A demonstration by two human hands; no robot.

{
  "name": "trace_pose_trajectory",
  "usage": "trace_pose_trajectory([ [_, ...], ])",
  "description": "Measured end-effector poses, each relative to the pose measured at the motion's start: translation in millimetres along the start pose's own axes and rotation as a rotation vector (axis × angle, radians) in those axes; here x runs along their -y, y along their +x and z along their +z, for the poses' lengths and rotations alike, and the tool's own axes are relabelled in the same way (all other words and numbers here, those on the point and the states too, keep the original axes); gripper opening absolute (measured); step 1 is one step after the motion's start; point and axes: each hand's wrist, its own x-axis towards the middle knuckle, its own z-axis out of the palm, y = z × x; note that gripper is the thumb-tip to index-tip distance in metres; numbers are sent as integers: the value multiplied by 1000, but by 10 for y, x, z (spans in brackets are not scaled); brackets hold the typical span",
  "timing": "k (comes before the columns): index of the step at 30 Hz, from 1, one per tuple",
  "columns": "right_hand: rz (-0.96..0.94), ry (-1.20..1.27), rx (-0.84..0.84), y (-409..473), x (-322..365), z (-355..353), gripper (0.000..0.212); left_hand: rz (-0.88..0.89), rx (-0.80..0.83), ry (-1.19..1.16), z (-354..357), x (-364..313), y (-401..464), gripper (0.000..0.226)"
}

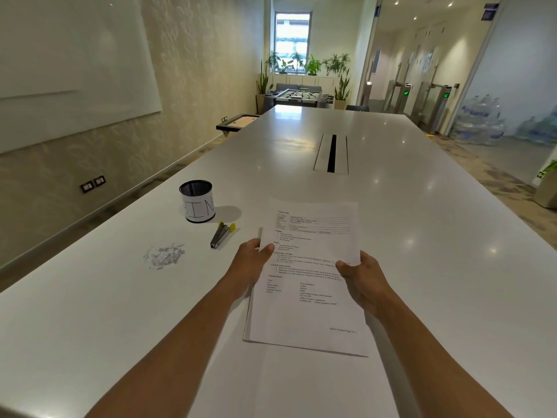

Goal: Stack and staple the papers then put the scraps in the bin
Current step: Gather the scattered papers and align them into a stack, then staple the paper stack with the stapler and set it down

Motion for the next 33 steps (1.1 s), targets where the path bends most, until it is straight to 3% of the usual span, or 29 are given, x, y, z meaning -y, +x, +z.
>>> trace_pose_trajectory([
  [3, -2, -17, -28, 0, -1, -63, 37, -32, -112, 2, -110, 4, 105, 25],
  [5, 3, -14, -39, 3, -16, -111, 37, 22, -276, 47, -214, 48, 202, 21],
  [9, 30, 1, -62, 8, -57, -184, 40, 178, -586, 700, -464, 152, 454, 22],
  [13, 27, -7, -48, 17, -50, -230, 40, 27, -545, 959, -566, 231, 623, 48],
  [16, 14, 3, -39, 38, -39, -270, 41, -16, -501, 1045, -598, 296, 720, 50],
  [23, -6, -7, -27, 9, 10, -296, 39, 32, -466, 977, -586, 261, 766, 26],
  [28, 14, -24, -16, -9, 38, -324, 37, 82, -346, 610, -507, 125, 740, 22],
  [33, 22, -24, 23, -39, 84, -355, 36, 288, -203, 457, -400, -48, 706, 25],
])
